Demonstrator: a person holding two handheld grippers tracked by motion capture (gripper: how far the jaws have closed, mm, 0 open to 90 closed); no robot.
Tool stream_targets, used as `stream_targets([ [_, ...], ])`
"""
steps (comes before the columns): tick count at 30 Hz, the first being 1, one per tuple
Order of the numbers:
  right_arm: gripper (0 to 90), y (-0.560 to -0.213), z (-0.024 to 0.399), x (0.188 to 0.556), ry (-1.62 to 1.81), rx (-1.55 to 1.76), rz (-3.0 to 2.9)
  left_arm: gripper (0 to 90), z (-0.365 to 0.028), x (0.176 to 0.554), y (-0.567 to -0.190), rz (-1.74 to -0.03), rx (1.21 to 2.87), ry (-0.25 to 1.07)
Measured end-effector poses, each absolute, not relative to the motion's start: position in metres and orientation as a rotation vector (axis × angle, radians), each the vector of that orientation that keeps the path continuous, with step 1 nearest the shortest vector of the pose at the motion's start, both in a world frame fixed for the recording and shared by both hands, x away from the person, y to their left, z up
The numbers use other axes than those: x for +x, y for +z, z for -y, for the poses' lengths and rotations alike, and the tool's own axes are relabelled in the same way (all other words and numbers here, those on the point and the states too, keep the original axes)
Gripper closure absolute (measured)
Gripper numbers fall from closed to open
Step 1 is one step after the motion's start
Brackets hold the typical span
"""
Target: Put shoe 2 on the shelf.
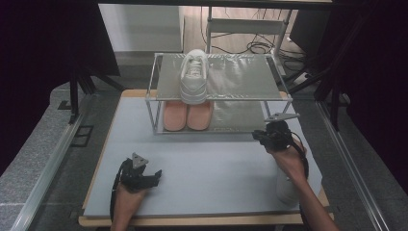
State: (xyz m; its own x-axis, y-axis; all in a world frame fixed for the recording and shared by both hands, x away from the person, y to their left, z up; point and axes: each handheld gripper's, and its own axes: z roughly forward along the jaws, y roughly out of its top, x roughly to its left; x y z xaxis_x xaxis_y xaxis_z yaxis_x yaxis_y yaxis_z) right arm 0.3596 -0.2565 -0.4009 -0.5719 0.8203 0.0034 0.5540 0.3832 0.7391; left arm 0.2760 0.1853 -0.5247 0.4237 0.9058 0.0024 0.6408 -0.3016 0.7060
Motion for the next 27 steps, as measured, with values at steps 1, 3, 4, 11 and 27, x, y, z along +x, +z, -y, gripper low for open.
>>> stream_targets([
  [1,85.4,-0.400,0.261,0.358,1.004,1.203,-2.277,16.3,-0.185,0.276,-0.525,-1.302,2.048,0.541],
  [3,88.0,-0.399,0.272,0.356,0.989,1.223,-2.264,16.3,-0.185,0.276,-0.525,-1.302,2.047,0.542],
  [4,89.2,-0.399,0.277,0.355,0.988,1.236,-2.264,16.3,-0.185,0.276,-0.525,-1.302,2.048,0.542],
  [11,90.0,-0.399,0.309,0.346,0.945,1.311,-2.217,16.3,-0.185,0.276,-0.525,-1.302,2.049,0.542],
  [27,90.0,-0.424,0.395,0.333,0.799,1.545,-2.037,16.3,-0.185,0.276,-0.525,-1.300,2.056,0.545],
])
